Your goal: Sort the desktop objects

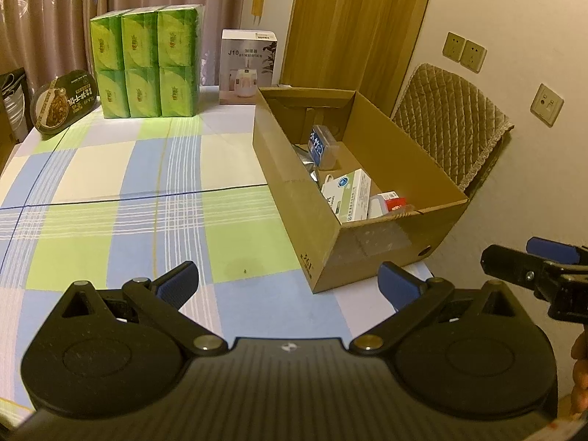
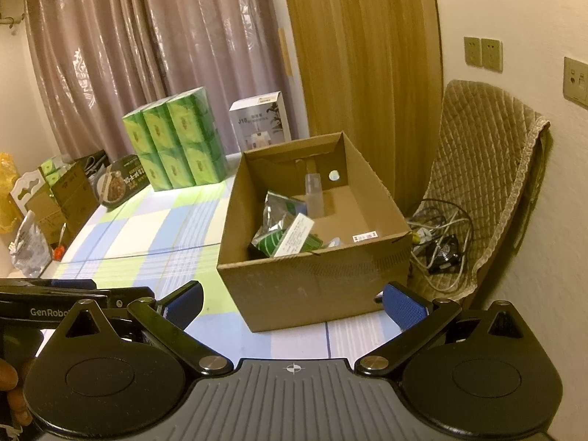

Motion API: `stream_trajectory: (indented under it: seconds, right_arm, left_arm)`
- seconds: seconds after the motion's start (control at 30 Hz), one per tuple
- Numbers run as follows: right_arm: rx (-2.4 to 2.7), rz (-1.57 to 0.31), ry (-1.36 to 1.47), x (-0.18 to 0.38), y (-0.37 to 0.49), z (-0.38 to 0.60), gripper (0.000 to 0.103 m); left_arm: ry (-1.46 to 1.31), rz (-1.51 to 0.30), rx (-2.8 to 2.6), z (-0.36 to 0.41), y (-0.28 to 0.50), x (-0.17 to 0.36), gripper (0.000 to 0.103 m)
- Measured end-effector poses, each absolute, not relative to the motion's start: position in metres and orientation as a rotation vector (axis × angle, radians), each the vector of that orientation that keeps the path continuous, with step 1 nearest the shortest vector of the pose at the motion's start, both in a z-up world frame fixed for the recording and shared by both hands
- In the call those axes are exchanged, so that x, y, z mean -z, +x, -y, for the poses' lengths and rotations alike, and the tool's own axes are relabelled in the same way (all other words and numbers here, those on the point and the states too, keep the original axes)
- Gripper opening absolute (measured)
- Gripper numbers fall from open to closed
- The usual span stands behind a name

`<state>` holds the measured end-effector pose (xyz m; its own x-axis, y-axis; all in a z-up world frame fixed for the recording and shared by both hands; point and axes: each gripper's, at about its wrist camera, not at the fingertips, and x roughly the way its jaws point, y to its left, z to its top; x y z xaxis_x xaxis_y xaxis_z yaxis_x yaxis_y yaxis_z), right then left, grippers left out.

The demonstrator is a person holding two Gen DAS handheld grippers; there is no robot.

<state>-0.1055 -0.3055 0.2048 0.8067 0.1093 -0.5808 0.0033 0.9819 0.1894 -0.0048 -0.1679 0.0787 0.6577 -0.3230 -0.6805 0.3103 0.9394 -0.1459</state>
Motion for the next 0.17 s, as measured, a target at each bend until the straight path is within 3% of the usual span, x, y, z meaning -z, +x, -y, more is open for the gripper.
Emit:
stream_trajectory:
  seconds: [0.17]
  right_arm:
    - [-0.059, -0.634, 0.182, -0.2032, -0.1062, 0.3042, 0.101]
  left_arm:
    - [-0.021, -0.749, 0.371, 0.1672, -0.0090, -0.0783, 0.102]
